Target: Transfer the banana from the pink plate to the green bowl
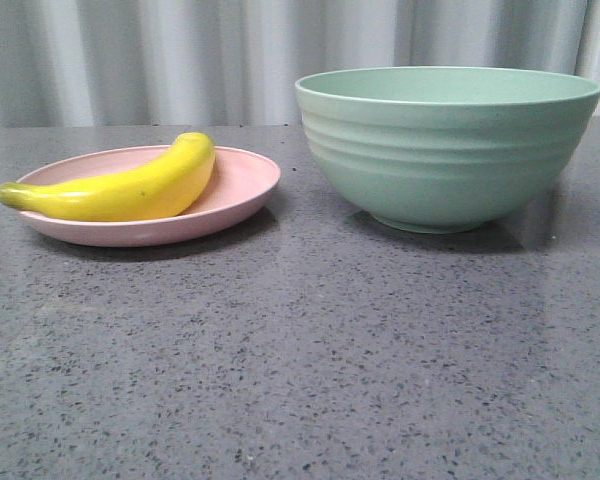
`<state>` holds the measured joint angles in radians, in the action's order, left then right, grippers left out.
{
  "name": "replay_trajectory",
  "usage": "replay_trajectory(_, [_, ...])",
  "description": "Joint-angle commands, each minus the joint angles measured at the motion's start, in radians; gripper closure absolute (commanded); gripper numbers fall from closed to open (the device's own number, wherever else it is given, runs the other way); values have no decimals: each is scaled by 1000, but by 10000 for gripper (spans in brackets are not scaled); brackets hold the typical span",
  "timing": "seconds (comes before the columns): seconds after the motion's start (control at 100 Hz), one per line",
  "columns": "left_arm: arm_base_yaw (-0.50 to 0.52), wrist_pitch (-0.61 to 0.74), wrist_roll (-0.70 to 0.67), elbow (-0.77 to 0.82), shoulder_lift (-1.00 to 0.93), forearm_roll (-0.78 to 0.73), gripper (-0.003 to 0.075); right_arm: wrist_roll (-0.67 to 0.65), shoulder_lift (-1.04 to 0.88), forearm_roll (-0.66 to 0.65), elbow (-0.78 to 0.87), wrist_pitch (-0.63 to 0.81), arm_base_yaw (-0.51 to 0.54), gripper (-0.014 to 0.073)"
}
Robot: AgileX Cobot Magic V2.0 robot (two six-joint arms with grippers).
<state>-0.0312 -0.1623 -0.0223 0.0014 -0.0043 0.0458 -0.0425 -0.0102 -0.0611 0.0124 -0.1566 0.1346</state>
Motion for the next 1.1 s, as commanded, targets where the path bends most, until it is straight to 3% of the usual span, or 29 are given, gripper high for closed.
replay_trajectory(0.0, [1,72,-8,26,-33,2,738,11,-19,-4,28,72,4,669])
replay_trajectory(0.55, [1,82,-8,12,-33,60,739,11,-19,42,24,84,4,669])
replay_trajectory(0.71, [1,46,-8,-69,-21,51,739,11,-19,61,-39,74,4,668])
replay_trajectory(0.86, [1,-21,2,-195,43,-16,739,11,8,61,-149,-29,4,668])
replay_trajectory(1.09, [1,-28,2,-330,211,-58,739,11,184,61,-299,-152,4,665])
